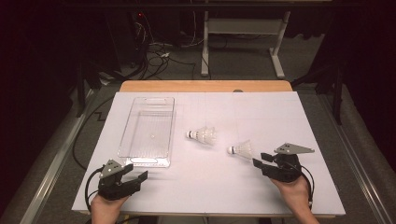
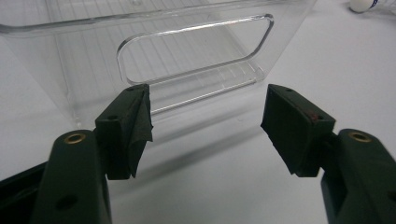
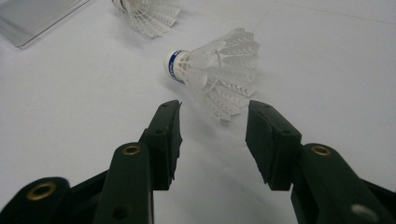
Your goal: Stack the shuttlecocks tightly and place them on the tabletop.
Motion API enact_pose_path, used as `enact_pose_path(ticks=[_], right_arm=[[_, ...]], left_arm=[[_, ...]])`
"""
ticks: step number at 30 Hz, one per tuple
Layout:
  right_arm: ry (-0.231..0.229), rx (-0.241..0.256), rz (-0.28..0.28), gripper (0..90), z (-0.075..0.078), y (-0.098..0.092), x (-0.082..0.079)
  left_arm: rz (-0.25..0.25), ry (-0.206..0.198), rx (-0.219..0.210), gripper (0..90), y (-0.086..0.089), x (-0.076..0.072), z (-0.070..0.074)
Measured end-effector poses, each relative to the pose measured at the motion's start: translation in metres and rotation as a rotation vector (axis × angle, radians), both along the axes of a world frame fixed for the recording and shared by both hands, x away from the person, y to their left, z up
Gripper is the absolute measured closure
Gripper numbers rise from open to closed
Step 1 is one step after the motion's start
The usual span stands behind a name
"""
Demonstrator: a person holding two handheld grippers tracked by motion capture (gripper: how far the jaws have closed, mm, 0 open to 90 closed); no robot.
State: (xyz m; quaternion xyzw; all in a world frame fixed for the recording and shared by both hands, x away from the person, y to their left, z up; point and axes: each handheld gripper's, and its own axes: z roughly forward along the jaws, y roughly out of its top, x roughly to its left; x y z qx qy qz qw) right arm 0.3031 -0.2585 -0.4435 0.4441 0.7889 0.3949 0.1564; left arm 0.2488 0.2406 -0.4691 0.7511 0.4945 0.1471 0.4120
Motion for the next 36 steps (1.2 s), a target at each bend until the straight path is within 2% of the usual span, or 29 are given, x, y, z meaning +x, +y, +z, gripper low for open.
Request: enact_pose_path(ticks=[24,36], right_arm=[[0.049,-0.006,0.024,62.3,-0.007,0.019,0.019],[0.079,0.014,0.034,68.3,-0.01,0.026,0.029]], left_arm=[[-0.005,0.003,0.008,33.7,-0.001,0.001,0.0],[-0.006,0.006,0.005,33.7,-0.001,0.001,-0.001]])
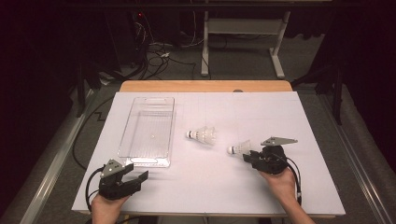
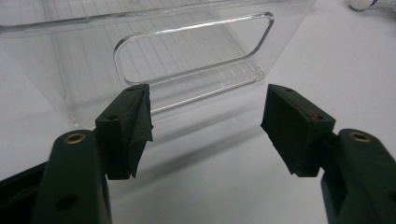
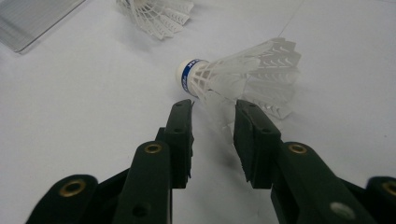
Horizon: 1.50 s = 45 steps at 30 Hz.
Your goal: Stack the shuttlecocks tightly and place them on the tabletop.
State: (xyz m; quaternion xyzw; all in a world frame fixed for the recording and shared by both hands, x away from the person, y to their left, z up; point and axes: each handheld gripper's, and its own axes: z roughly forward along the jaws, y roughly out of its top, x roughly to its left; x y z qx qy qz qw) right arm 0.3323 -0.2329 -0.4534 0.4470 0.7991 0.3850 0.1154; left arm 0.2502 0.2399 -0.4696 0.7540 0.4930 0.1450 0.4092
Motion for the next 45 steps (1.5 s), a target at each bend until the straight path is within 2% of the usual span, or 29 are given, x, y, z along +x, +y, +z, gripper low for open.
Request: enact_pose_path(ticks=[25,32,45], right_arm=[[0.021,0.017,0.057,89.1,0.003,0.005,0.006],[0.022,0.017,0.082,89.9,0.005,0.008,0.005],[0.009,0.027,0.095,90.0,0.014,0.011,0.008]], left_arm=[[-0.003,0.0,0.003,33.7,-0.001,0.0,0.0],[0.003,-0.003,0.005,33.7,-0.001,0.0,0.0],[0.003,-0.001,0.003,33.7,0.0,0.0,0.0]])
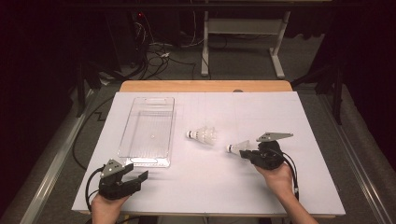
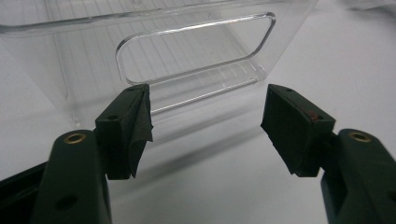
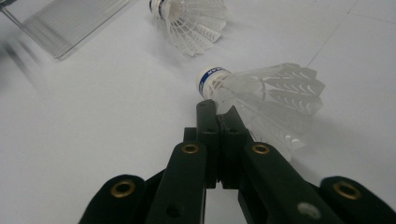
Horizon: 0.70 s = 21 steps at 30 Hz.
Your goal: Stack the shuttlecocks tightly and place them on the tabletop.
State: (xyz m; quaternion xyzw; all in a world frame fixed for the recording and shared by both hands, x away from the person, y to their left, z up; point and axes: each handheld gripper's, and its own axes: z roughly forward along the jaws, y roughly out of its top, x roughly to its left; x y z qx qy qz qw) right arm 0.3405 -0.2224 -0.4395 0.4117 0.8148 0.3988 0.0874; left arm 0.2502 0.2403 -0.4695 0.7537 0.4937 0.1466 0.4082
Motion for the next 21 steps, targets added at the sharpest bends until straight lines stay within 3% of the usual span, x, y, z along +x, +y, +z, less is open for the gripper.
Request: enact_pose_path(ticks=[21], right_arm=[[-0.006,0.021,0.009,89.9,0.009,0.009,0.016]], left_arm=[[-0.002,0.0,-0.001,33.8,0.0,0.0,0.0]])
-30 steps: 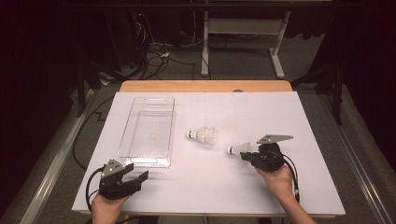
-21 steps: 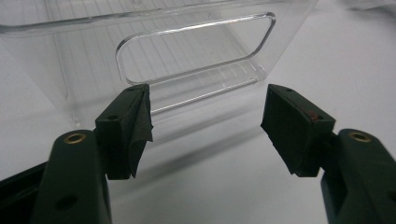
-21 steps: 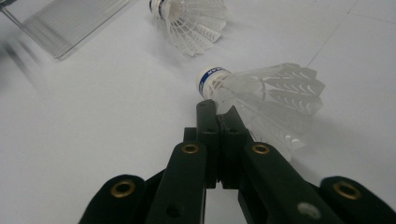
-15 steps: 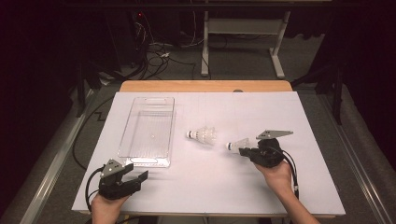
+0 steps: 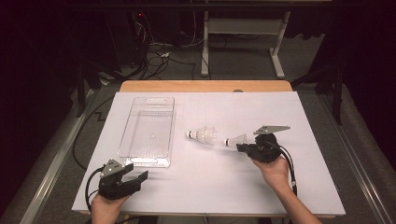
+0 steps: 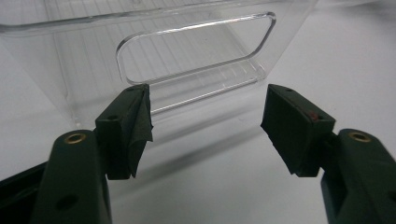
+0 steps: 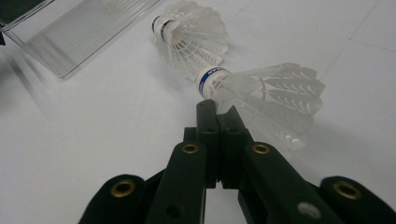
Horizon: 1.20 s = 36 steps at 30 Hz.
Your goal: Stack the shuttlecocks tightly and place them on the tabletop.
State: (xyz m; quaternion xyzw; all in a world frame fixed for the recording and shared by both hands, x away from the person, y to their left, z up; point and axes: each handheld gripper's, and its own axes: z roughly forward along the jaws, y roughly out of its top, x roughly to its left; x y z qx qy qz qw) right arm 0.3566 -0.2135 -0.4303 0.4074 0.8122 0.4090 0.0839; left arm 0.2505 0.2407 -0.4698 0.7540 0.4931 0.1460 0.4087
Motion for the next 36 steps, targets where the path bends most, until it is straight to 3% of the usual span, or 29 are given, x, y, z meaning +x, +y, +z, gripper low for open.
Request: enact_pose_path(ticks=[36], right_arm=[[0.026,0.013,0.013,89.9,0.0,0.021,0.023]], left_arm=[[0.0,0.0,-0.001,33.8,0.0,0.0,0.0]])
